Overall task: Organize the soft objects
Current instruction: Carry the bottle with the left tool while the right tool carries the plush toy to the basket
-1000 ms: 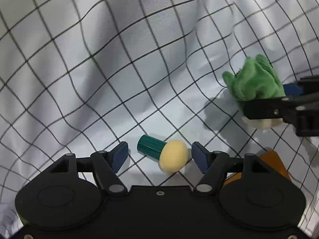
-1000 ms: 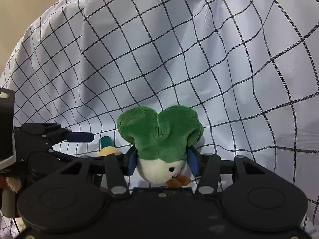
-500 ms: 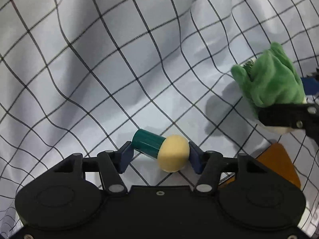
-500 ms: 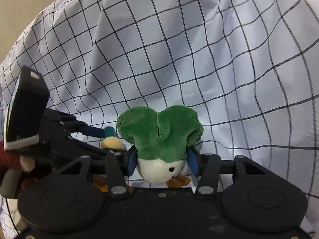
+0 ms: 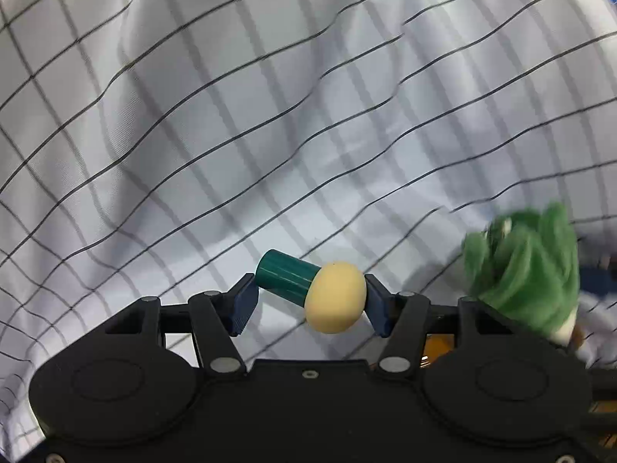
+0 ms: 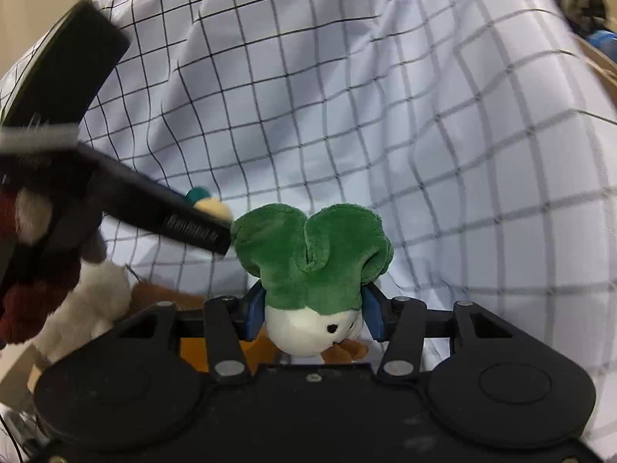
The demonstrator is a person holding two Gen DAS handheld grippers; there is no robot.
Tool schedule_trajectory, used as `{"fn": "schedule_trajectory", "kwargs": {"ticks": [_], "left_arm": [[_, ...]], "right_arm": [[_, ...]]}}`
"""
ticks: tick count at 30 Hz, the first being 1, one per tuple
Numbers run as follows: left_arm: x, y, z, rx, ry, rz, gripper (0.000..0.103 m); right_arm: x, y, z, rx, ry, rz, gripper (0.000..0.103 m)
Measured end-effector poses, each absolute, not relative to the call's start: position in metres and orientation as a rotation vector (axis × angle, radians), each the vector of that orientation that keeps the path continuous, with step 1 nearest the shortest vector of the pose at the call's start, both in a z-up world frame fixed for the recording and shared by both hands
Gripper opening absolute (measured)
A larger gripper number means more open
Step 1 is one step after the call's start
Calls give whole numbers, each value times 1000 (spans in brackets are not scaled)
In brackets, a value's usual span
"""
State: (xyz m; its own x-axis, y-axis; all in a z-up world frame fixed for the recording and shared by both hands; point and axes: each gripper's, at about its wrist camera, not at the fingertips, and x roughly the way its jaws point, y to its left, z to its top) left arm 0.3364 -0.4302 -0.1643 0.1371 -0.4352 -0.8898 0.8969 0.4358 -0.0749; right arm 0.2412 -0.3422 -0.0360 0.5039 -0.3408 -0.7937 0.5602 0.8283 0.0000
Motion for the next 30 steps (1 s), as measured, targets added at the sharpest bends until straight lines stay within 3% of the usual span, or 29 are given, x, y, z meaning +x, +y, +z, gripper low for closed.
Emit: {"fn": "schedule_trajectory", "kwargs": {"ticks": [7, 16, 30], "left_arm": [[299, -456, -170, 490, 1051, -1079, 55], [238, -430, -155, 420, 1122, -1121, 55], [174, -256, -40, 286, 1095, -931, 55]], "right_arm": [[196, -328, -31, 269, 923, -631, 50], [131, -310, -24, 326, 975, -692, 50], [57, -244, 7, 338, 948, -604, 50]]}}
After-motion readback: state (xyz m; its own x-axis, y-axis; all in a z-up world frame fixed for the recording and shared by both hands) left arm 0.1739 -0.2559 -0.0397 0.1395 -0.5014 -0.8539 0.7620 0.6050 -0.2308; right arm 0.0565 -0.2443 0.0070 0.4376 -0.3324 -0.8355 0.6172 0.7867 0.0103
